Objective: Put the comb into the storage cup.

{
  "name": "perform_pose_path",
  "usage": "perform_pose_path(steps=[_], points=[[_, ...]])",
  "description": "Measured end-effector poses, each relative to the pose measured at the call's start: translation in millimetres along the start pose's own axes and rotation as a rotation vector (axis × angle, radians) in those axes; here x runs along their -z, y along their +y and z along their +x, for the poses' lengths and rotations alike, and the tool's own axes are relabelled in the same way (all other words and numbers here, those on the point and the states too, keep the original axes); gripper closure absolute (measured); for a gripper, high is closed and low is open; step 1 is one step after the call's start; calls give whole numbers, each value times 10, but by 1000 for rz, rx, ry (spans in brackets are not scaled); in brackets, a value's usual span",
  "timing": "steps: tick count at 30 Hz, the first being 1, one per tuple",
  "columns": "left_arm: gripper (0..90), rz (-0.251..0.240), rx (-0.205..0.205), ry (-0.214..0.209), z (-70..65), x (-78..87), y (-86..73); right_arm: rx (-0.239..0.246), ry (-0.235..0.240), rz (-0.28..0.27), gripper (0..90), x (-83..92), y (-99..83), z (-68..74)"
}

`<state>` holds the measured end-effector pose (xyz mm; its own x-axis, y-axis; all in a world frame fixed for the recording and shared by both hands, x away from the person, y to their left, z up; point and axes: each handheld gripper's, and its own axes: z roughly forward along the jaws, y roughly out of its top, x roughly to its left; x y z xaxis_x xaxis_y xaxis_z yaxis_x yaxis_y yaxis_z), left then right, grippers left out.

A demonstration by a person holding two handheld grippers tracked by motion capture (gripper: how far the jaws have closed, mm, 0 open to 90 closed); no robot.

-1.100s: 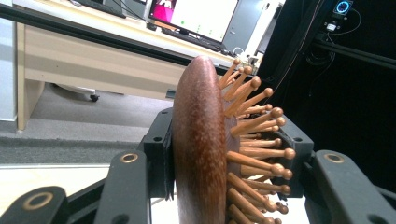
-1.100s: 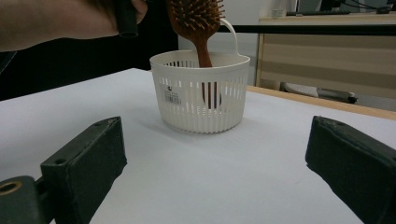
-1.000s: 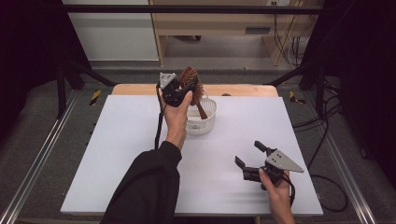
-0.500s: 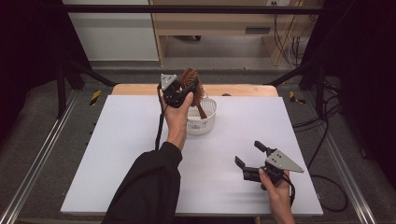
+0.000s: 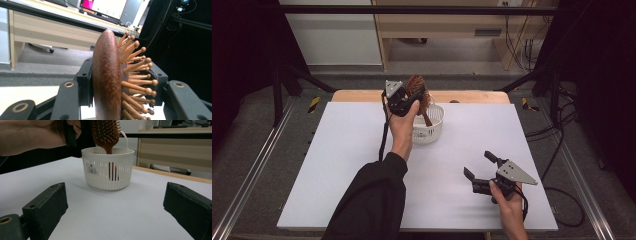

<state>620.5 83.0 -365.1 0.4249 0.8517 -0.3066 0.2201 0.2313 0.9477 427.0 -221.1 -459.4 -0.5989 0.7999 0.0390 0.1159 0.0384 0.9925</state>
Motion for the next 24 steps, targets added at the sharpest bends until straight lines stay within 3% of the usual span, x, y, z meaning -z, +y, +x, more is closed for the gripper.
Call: perform_pose_path(steps=[24], points=[[488,36,-15,-17,90,48,-32,-1,-1,-1,58,-6,-1,9]])
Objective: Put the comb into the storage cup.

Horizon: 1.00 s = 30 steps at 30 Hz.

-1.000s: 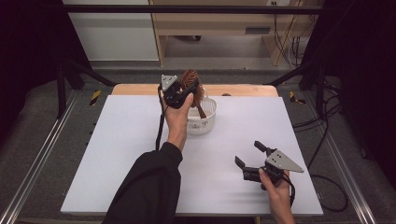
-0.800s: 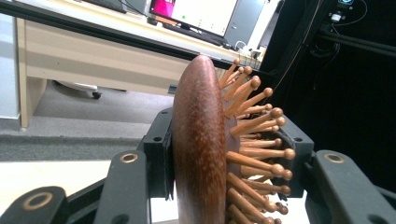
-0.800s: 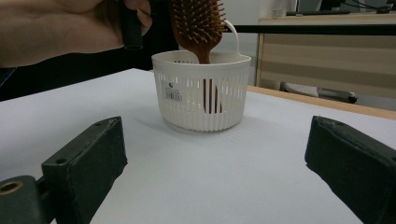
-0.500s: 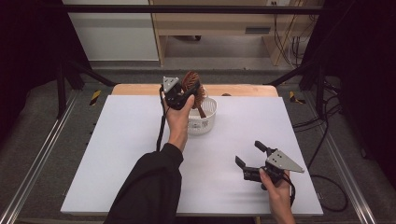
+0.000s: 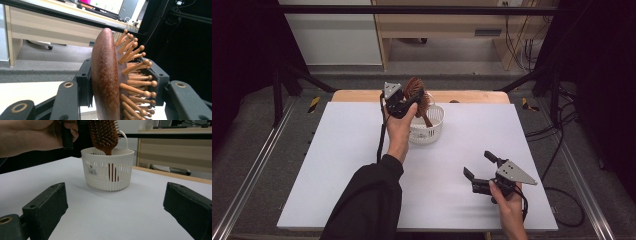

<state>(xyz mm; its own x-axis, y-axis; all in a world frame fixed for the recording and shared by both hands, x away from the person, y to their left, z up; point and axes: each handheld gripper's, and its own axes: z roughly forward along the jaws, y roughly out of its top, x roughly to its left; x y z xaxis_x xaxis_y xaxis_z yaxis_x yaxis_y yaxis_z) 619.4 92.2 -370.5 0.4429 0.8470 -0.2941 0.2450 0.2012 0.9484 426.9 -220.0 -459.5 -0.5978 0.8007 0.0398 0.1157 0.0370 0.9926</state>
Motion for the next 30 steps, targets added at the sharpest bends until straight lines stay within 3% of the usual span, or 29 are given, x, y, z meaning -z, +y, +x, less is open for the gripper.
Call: perform_pose_path(steps=[30], points=[[477,35,8,-12,181,90,1,1,-1,3,56,-6,-4,-2]])
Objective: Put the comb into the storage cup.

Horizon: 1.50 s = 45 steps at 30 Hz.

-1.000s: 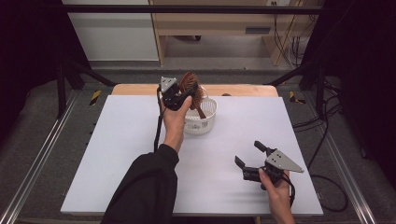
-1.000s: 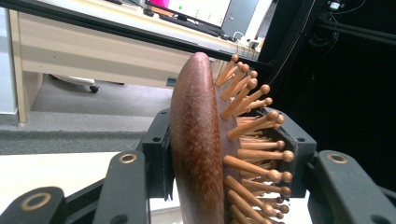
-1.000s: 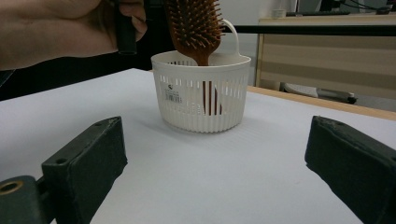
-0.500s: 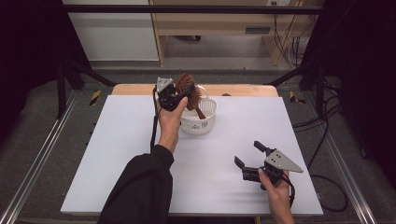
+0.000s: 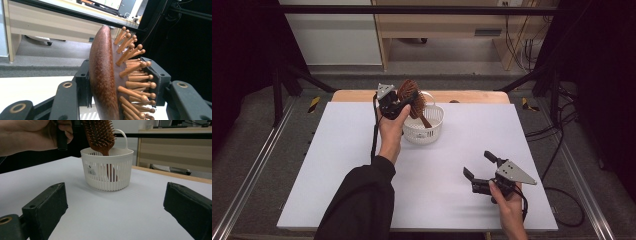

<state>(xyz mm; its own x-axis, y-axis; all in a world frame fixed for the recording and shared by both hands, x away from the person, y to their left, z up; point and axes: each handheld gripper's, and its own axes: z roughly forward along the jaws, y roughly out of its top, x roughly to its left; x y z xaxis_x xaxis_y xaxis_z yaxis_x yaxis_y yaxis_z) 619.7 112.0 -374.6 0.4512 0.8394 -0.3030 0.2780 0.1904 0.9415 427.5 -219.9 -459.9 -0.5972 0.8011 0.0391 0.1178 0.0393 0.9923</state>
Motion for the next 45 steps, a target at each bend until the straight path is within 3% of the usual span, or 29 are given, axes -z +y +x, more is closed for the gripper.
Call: perform_pose_path(steps=[45], points=[[466,23,17,-19,215,78,-27,5,1,6,54,-17,-10,13]])
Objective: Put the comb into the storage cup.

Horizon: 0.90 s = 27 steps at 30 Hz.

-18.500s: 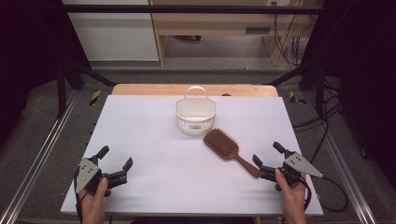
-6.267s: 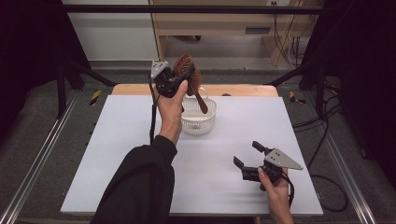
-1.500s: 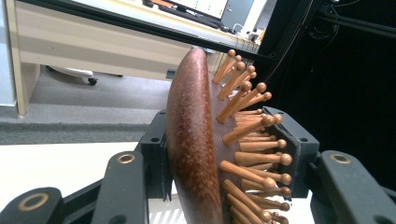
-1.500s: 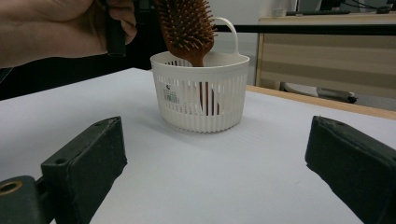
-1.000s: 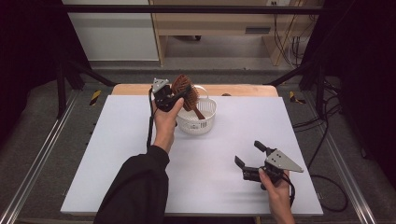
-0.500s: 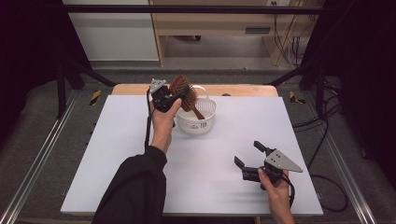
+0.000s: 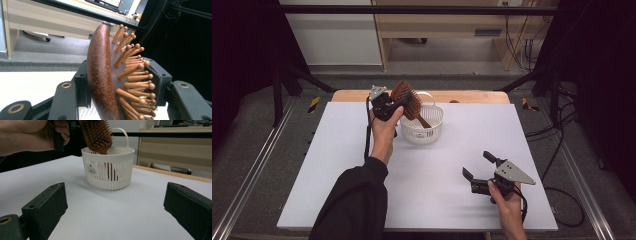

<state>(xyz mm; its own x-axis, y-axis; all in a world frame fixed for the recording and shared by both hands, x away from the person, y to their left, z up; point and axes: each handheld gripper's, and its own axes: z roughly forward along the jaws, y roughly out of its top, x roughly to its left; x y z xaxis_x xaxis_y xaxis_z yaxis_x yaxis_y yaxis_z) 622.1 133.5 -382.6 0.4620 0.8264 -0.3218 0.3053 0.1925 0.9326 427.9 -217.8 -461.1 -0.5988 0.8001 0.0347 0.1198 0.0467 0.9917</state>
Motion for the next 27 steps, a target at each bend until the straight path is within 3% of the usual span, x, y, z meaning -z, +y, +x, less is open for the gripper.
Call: perform_pose_path(steps=[27], points=[[456,12,8,-10,111,39,-24,3,4,5,53,-9,-5,8]])
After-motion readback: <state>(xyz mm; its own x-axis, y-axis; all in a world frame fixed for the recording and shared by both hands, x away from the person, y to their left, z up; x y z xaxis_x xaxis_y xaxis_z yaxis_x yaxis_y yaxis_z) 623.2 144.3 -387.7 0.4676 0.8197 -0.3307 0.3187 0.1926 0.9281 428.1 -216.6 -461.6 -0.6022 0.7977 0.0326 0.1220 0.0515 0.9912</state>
